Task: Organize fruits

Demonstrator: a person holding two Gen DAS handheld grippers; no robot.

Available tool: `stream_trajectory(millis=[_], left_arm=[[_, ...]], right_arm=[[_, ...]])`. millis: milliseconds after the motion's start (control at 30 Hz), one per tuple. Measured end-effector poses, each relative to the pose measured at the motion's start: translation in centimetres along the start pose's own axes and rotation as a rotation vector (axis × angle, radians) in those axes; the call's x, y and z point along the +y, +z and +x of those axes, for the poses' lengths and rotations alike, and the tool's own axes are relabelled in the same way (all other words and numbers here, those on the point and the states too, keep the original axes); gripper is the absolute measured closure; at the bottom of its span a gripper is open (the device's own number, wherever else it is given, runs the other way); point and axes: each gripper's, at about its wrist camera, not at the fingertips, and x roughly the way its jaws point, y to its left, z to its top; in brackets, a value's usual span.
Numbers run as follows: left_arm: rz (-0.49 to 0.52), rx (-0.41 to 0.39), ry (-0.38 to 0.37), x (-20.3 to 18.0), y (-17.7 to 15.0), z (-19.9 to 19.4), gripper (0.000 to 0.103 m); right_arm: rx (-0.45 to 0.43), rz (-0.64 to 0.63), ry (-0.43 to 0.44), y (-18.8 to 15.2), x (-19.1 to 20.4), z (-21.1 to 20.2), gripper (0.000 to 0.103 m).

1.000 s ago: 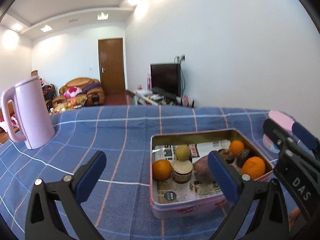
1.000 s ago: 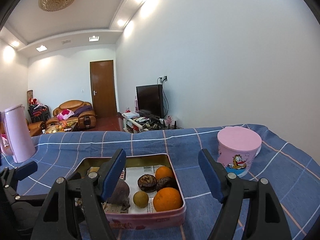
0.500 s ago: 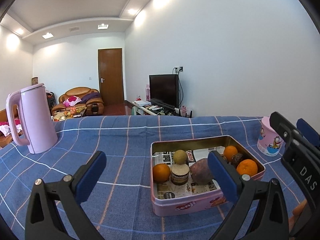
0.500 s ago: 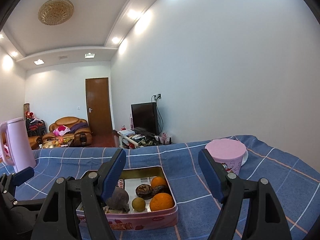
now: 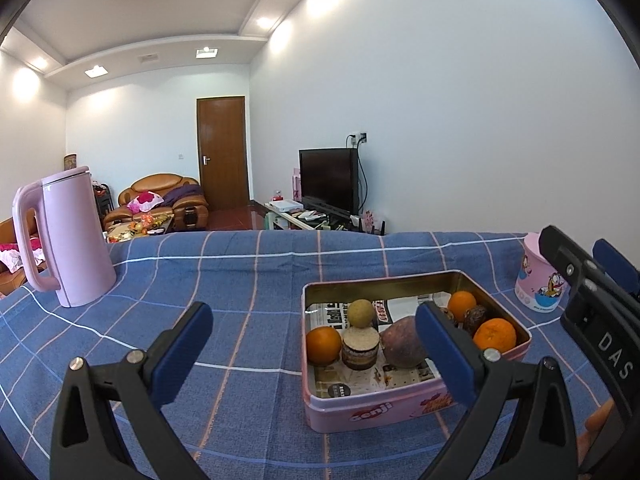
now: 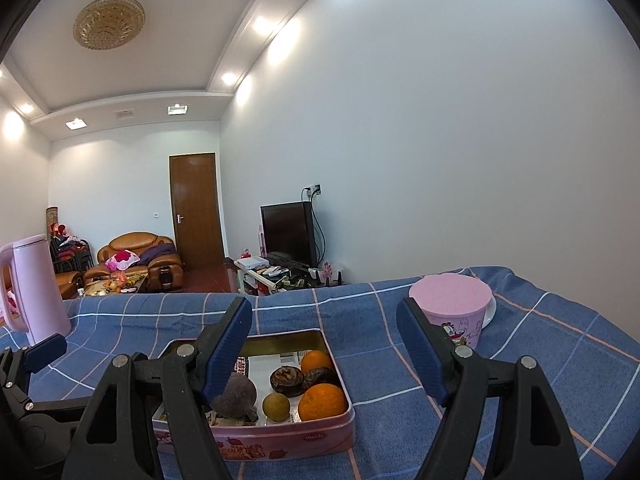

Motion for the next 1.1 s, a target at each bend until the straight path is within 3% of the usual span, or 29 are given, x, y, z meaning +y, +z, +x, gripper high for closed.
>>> stream_trajectory(millis=[1100], left_arm=[[-0.002,0.002,0.019,0.46,0.01,-0.09,0.0]], right_arm=[[0.019,0.008,-0.013,0.02,-0.53,0.15,0.027]])
